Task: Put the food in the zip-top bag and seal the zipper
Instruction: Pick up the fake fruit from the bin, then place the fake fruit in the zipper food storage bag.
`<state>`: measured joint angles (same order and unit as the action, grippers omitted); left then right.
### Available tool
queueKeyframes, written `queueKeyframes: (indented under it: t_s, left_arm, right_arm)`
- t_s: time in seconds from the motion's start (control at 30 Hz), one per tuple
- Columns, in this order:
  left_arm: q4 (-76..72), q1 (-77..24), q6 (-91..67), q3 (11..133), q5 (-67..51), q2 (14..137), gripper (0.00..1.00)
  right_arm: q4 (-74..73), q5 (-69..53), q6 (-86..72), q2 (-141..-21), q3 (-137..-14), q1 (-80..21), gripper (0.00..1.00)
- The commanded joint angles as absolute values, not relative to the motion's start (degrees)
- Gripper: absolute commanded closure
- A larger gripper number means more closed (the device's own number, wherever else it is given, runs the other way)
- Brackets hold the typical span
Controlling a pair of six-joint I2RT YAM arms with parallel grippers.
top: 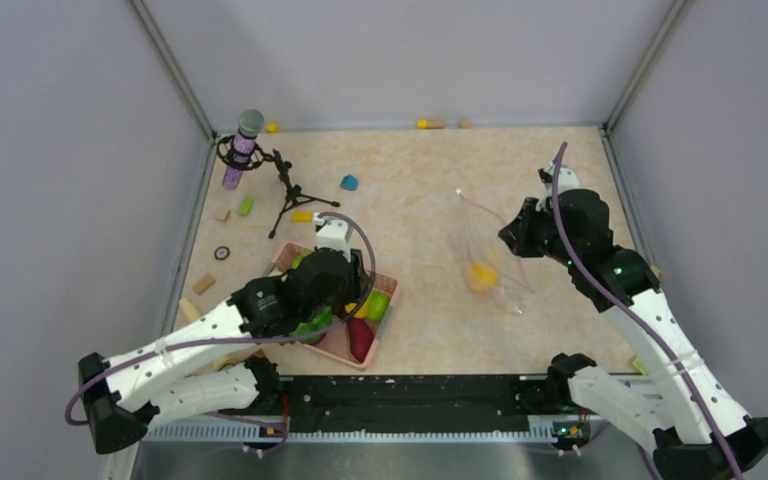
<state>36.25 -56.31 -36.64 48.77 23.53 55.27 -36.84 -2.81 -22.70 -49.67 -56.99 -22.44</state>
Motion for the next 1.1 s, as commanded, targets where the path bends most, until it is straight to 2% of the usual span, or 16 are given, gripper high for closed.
queueKeyframes:
  t_s: [0.0,0.2,0.57,0.9,1.07]
  left_arm:
    - [15.57,-56.42,-30.06,44.93,23.03,46.88,1.00]
    - [-2.79,-56.42,-24.18,43.02,17.92,43.18,1.00]
    - [-17.57,-56.38,-15.68,56.71,5.54,58.40,1.00]
    - [-23.94,-56.43,-14.65,68.01,-5.22,71.76,1.00]
    - [-20.58,-56.37,-14.48,72.78,-7.26,77.54,1.00]
  right_arm:
    - [-35.39,-2.34,-22.13,-49.20,-57.01,-21.98,0.94]
    - [-35.29,-3.10,-22.30,-49.17,-56.77,-21.99,0.94]
    - [-35.20,-3.64,-22.37,-48.96,-56.64,-21.98,0.94]
    - [-35.19,-3.78,-22.25,-48.53,-56.57,-22.02,0.94]
    - [-35.12,-4.40,-22.31,-48.21,-56.41,-21.98,0.94]
